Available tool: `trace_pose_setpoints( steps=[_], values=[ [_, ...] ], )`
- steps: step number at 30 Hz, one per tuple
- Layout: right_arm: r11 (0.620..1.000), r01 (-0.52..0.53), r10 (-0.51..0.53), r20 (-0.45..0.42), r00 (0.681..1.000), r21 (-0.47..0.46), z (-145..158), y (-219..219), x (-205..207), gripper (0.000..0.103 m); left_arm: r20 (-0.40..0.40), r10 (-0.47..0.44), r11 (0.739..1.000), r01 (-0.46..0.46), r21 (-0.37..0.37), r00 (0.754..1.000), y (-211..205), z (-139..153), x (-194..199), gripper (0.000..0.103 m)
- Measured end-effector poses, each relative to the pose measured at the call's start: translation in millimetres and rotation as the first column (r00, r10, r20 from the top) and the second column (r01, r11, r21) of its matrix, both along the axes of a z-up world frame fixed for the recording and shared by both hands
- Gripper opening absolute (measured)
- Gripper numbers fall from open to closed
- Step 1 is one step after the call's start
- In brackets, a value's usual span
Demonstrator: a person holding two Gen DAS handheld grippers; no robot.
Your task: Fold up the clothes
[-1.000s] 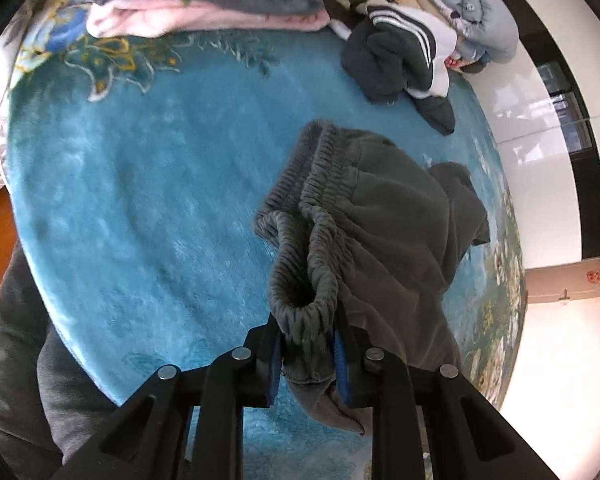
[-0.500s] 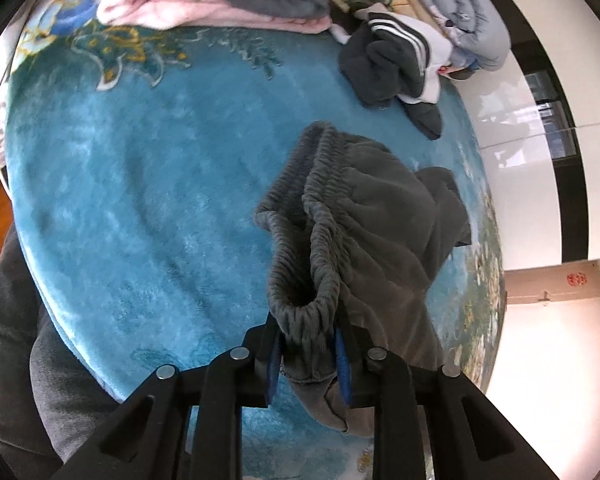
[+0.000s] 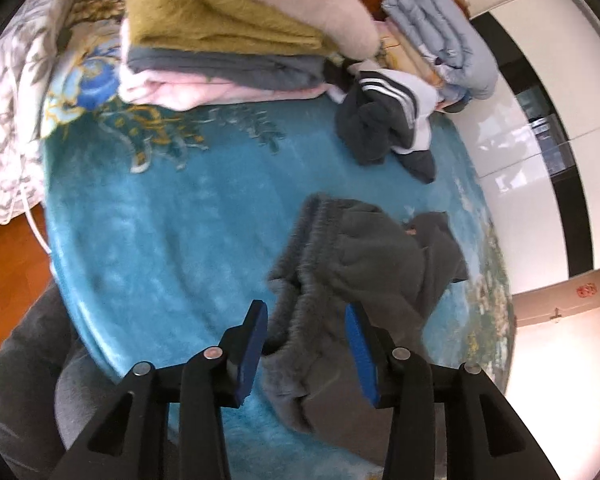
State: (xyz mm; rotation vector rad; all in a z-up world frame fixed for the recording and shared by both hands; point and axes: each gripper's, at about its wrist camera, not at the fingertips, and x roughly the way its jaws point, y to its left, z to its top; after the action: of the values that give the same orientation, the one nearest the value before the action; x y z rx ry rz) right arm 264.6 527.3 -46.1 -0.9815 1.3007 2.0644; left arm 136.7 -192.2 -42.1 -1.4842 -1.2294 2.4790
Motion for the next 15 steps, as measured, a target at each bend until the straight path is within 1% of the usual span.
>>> trace_pose_setpoints(
  steps=[3,5,7,9,10,13,15],
  values=[
    [0.989,-0.141,0.139,-0.047,0.989,-0.038,-2.2,-29.9,-57.9,0.056,-0.011,-0.072,0.997,0.073,0.01,0.997,22.8,-0.4,-16.2,0.045],
    [0.97,-0.234,0.229,-0.082,0.97,-0.059,-3.6,-49.8,-96.6,0.056,0.004,-0.119,0.993,0.119,-0.007,0.993,38.1,-4.2,-28.4,0.045],
    [0.942,-0.326,0.316,-0.118,0.941,-0.076,-5.1,-69.8,-135.2,0.056,0.024,-0.15,0.988,0.151,-0.017,0.988,49.2,-10.8,-38.0,0.045],
    [0.905,-0.415,0.398,-0.155,0.904,-0.096,-7.5,-90.7,-174.9,0.056,0.058,-0.148,0.989,0.149,-0.013,0.987,50.6,-24.0,-41.1,0.045],
    [0.879,-0.457,0.433,-0.176,0.884,-0.133,-13.6,-106.1,-199.5,0.057,0.075,-0.146,0.989,0.147,-0.011,0.986,51.3,-30.6,-42.7,0.045],
    [0.829,-0.53,0.499,-0.191,0.845,-0.178,-25.2,-141.8,-256.9,0.064,0.126,-0.142,0.99,0.144,-0.004,0.982,53.4,-50.4,-47.4,0.045],
    [0.816,-0.547,0.518,-0.184,0.835,-0.188,-32.5,-154.4,-289.0,0.066,0.129,-0.132,0.991,0.129,0.031,0.983,49.1,-57.3,-46.6,0.045]
  ],
)
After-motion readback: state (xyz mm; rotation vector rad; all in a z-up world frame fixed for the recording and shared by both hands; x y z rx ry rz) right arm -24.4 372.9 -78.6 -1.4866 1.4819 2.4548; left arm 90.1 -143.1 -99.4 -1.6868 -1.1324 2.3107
